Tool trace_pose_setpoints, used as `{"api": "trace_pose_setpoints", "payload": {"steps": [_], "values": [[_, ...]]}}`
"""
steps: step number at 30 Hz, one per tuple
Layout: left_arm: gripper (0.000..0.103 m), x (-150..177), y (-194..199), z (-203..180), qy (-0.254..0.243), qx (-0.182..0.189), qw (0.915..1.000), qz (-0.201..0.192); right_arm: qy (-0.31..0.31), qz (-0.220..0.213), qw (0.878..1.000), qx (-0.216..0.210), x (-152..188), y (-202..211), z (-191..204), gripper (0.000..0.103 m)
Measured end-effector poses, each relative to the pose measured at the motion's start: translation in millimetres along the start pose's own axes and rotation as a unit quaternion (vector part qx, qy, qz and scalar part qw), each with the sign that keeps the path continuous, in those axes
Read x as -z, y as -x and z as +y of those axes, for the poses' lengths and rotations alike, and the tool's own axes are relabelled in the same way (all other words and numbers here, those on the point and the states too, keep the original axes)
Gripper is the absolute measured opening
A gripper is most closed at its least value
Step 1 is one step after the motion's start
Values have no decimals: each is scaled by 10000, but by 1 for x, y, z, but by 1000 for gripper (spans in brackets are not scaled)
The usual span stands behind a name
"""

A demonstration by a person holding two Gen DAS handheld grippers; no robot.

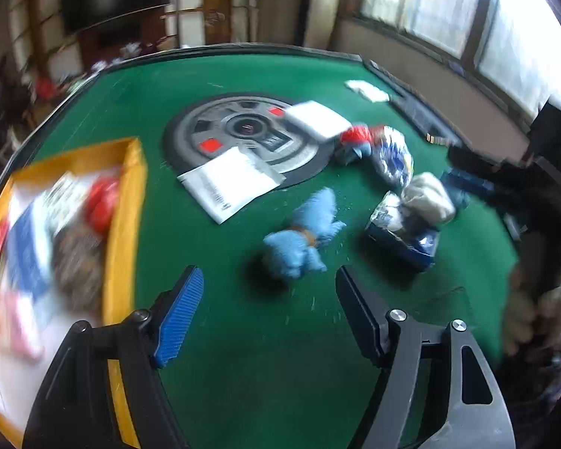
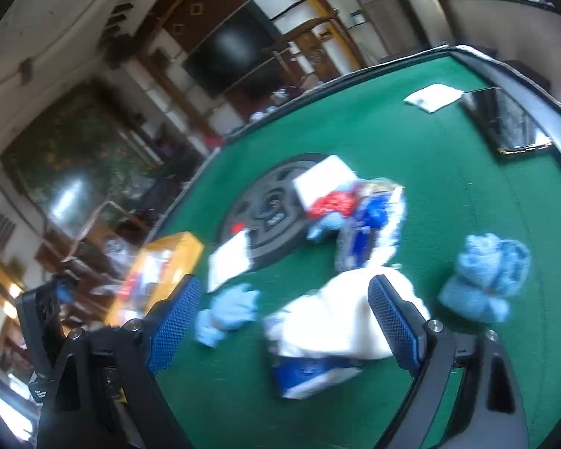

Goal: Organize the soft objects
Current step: 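Grasp blue knitted cloth with left gripper while right gripper grasps light-blue knitted cloth, then lower both knitted cloths into the yellow box and open both grippers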

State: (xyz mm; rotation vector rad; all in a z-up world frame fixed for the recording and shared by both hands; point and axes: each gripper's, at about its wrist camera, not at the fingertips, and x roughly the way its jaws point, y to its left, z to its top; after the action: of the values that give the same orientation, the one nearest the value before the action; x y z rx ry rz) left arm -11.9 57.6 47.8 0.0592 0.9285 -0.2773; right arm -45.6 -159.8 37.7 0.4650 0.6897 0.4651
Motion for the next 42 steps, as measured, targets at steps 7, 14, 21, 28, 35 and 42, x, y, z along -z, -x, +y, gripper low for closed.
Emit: {"api": "trace_pose_setpoints", "payload": {"steps": [7,14,21,28,35,42], "values": [[73,-24,-56,-23,-675,-352,9970,160,-142,-368,9988,298,-11,14,-14,88],[44,-19,-62,-39,-808,-132,9965,185,-449,-572,9968,347,-22,21,-29,88],[27,-14,-29,-12,101,541,9985,67,-870,-939,9862,1046,-27,42,-55,88],[27,11,34,30,704,946,9925,-314,-1243,-476,9766,1688,-25,30,-81,88],[27,40,68,99,1421,635,9866,-484,-630,-163,9723,2247,-20,10,-69,72],[30,70,83,155,2045,90,9782,-350,-613,2,9686,2408,-15,3,-76,41]]}}
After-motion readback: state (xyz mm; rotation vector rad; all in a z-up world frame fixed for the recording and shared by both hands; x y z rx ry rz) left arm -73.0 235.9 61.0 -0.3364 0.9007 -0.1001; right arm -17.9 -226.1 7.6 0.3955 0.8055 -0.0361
